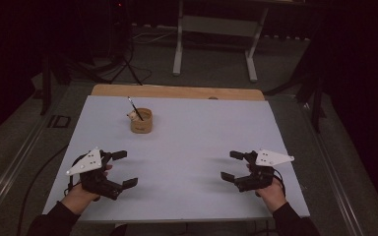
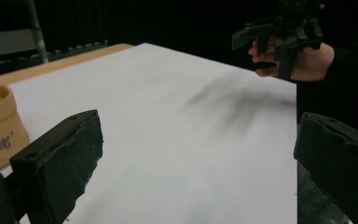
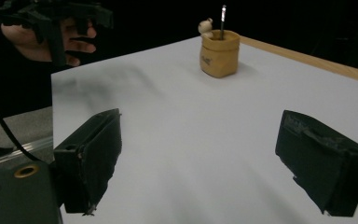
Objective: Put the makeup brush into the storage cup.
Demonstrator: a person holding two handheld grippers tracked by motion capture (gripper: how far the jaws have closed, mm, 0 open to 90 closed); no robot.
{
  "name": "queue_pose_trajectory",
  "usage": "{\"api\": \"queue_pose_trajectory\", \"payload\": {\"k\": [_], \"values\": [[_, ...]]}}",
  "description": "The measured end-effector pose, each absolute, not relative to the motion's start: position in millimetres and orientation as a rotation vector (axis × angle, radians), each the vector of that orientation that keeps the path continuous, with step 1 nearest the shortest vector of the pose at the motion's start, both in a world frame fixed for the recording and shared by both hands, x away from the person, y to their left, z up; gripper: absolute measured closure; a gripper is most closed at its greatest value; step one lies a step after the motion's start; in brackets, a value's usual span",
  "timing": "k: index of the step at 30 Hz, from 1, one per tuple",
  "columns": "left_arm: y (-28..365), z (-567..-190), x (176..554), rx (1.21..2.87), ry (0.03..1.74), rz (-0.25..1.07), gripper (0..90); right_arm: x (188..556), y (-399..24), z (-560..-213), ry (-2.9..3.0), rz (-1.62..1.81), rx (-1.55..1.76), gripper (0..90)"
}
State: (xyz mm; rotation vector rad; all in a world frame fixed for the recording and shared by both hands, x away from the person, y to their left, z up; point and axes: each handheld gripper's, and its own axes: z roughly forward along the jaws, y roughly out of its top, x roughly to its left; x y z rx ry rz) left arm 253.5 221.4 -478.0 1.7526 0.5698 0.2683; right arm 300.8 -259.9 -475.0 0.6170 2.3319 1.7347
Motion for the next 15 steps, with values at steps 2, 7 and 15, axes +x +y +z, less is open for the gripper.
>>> {"api": "queue_pose_trajectory", "payload": {"k": [2, 7, 15], "values": [[223, -482, 252, 1.767, 0.574, 0.273, 1.5, 300, -264, -478, 2.327, 1.741, 0.626, 13.9], [227, -490, 250, 1.742, 0.574, 0.3, 1.5, 299, -268, -485, 2.335, 1.707, 0.638, 14.1], [232, -505, 244, 1.731, 0.582, 0.28, 1.5, 300, -268, -492, 2.377, 1.687, 0.627, 14.2]]}}
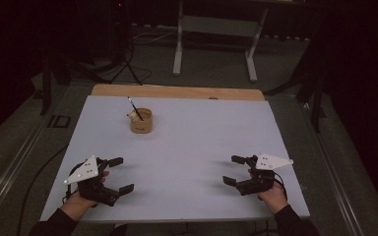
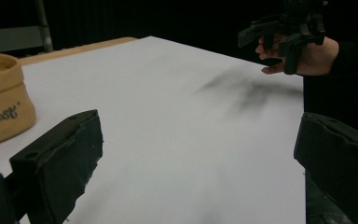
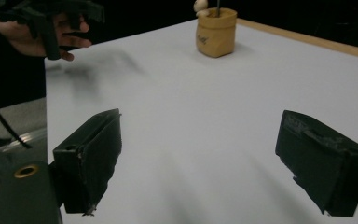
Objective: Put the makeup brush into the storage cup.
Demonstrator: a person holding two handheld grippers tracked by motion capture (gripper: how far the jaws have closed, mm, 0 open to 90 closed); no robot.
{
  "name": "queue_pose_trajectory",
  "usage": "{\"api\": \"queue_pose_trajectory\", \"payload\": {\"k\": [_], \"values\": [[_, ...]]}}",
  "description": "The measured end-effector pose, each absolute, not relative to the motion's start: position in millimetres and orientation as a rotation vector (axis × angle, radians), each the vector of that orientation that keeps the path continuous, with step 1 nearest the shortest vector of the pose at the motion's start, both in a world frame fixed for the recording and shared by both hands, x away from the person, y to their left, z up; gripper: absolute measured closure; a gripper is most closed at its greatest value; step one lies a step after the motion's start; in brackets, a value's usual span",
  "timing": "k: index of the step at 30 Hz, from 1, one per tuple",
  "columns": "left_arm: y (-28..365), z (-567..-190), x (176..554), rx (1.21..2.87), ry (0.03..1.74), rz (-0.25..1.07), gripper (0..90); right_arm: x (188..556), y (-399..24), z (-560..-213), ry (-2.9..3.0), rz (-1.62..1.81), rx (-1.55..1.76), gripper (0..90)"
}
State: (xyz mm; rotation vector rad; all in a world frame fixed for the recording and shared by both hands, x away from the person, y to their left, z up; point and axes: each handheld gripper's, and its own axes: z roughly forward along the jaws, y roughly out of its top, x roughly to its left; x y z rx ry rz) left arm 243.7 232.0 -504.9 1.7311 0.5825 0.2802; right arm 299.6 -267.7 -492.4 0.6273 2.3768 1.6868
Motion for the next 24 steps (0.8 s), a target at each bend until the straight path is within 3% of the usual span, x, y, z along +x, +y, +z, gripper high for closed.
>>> {"api": "queue_pose_trajectory", "payload": {"k": [24], "values": [[236, -515, 238, 1.785, 0.584, 0.309, 1.6, 298, -267, -502, 2.431, 1.637, 0.601, 14.1]]}}
